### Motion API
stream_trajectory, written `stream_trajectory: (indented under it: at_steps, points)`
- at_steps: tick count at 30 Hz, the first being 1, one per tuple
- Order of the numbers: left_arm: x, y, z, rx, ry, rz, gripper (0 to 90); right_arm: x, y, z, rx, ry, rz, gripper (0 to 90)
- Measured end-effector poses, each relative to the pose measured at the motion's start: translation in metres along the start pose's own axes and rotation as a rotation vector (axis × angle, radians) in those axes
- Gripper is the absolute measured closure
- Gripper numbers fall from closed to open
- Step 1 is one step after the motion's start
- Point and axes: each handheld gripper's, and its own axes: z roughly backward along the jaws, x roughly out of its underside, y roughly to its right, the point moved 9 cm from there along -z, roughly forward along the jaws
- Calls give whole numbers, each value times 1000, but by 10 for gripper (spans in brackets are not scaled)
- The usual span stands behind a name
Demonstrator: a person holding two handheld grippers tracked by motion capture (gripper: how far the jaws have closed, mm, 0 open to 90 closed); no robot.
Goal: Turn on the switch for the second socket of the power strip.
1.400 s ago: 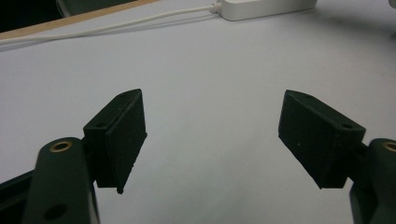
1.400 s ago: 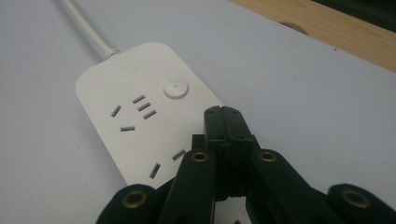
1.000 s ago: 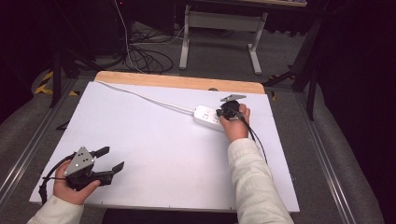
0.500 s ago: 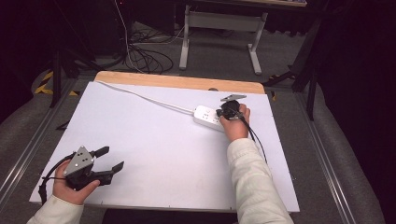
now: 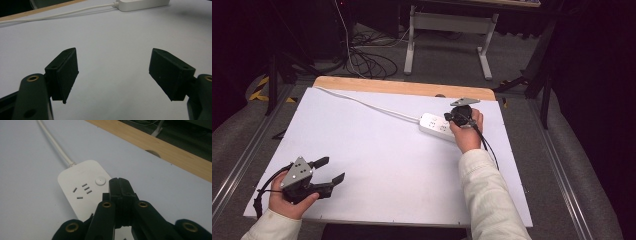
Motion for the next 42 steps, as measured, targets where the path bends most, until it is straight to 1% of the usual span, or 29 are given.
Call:
stream_trajectory:
  at_steps: [3, 4, 8, 12, 15, 18, 20, 21, 23, 24, 25, 26, 27, 31, 33, 35, 36, 39, 40, 42]
  points:
    - [0, 0, 0, -1, -1, 2, 238, -4, -1, 7, -2, 16, -4, 900]
    - [0, 0, 0, -2, -2, -5, 238, -5, -2, 9, -6, 19, -5, 900]
    - [0, 0, 0, -2, -1, -6, 238, -6, -7, 12, -12, 16, 17, 900]
    - [0, 0, 0, -1, -1, -4, 238, -15, -10, 22, -19, 58, 13, 900]
    - [0, 1, 0, 2, -1, 1, 238, -18, -11, 29, -17, 65, 17, 900]
    - [0, 0, 0, -1, -1, -5, 239, -19, -12, 35, -21, 69, 22, 900]
    - [-1, 1, 0, 2, 1, 6, 239, -20, -13, 38, -23, 77, 22, 900]
    - [-1, 1, 0, 2, 1, 4, 239, -21, -13, 40, -28, 80, 19, 900]
    - [-1, 1, 0, 3, -2, 1, 239, -22, -14, 44, -32, 88, 8, 818]
    - [-1, 1, -1, 4, -1, 1, 238, -23, -15, 46, -46, 94, -4, 765]
    - [-1, 1, -1, 5, -2, 2, 238, -24, -17, 48, -67, 106, -21, 703]
    - [-1, 1, -1, 5, -3, 2, 238, -25, -19, 51, -79, 115, -19, 638]
    - [-1, 1, 0, 5, -4, 2, 238, -26, -20, 53, -75, 122, -20, 565]
    - [-1, -1, 0, -1, -5, 7, 237, -30, -25, 67, -90, 153, -24, 417]
    - [-1, -2, 1, -4, -6, 0, 235, -30, -28, 75, -102, 164, -31, 379]
    - [-1, -2, 2, -3, -11, 3, 235, -31, -32, 82, -112, 175, -27, 343]
    - [-1, -1, 2, -2, -13, 8, 236, -31, -34, 86, -117, 178, -20, 329]
    - [-2, 0, 2, 0, -20, 3, 238, -30, -39, 98, -129, 196, -15, 300]
    - [-2, 0, 2, 3, -19, 12, 238, -29, -41, 102, -135, 202, -13, 283]
    - [-2, 0, 2, 1, -22, 7, 238, -27, -44, 110, -143, 205, 0, 261]
